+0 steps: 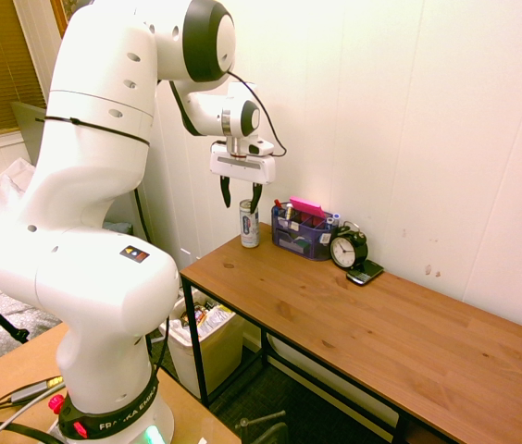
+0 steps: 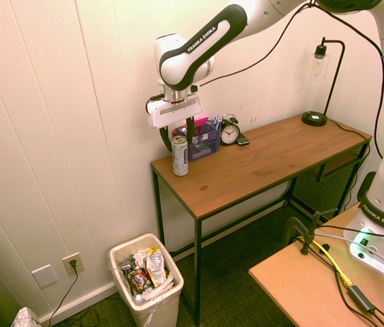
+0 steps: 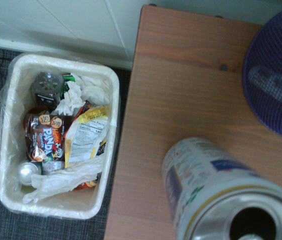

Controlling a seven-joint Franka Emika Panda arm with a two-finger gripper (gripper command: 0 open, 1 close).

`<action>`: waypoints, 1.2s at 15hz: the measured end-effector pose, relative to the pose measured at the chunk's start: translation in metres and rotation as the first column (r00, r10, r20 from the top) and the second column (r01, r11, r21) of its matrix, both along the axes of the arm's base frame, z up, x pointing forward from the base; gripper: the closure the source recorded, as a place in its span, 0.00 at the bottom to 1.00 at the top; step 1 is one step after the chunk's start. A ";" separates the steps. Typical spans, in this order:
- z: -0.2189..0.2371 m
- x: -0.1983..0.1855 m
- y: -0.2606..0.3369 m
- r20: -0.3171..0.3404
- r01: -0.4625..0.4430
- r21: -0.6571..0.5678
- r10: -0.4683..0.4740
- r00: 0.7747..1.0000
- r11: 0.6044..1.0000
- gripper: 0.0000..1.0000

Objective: Throw the can in the trash bin

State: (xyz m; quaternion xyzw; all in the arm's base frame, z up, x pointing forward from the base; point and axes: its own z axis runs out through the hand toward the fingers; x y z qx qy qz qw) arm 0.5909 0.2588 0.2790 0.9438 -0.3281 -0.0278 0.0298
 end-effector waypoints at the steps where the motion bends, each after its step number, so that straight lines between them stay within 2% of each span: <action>1: -0.001 0.005 -0.003 0.004 0.010 -0.001 -0.010 1.000 1.000 0.00; 3: -0.007 0.017 -0.007 0.017 0.033 0.000 -0.033 0.999 0.999 0.00; 4: -0.011 0.021 -0.007 0.018 0.037 -0.002 -0.037 0.999 0.999 1.00; 18: -0.020 0.016 -0.010 -0.005 0.051 -0.020 -0.052 0.999 0.998 1.00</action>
